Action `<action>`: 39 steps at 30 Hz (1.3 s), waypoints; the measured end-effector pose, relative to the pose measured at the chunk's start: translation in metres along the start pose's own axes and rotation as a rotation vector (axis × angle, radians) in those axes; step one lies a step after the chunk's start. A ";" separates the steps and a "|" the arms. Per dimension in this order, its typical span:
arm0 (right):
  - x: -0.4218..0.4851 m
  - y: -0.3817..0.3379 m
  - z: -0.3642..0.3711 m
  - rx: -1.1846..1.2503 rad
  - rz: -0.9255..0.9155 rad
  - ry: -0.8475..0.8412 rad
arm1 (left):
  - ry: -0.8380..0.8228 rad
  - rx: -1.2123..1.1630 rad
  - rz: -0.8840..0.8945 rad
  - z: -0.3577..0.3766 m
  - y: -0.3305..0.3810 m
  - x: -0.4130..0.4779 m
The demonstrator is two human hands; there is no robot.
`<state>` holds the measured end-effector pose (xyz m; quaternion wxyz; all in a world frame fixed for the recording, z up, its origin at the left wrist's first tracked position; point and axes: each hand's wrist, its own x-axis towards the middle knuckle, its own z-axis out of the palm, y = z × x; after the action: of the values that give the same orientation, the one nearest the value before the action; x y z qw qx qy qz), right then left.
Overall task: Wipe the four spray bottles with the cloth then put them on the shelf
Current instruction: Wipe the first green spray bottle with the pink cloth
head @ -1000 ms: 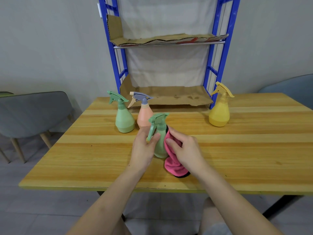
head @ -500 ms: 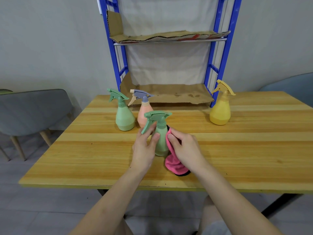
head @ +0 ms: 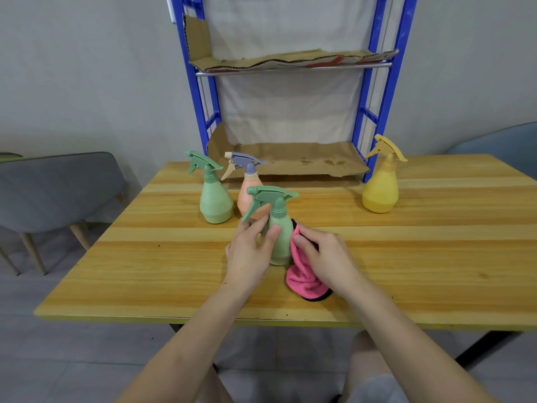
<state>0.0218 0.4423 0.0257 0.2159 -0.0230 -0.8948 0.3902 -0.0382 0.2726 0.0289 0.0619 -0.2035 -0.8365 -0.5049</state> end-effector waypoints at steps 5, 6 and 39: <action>0.008 -0.008 0.002 -0.001 -0.065 0.032 | 0.008 0.060 0.035 0.001 -0.003 0.002; 0.004 -0.005 0.001 -0.016 -0.059 0.016 | -0.002 0.061 0.041 0.000 -0.004 0.003; -0.010 0.007 0.012 -0.129 -0.112 0.059 | -0.026 0.018 0.073 -0.013 -0.001 0.008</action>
<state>0.0250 0.4370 0.0101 0.2617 0.0017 -0.9112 0.3181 -0.0469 0.2628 0.0367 0.0714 -0.2398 -0.8338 -0.4921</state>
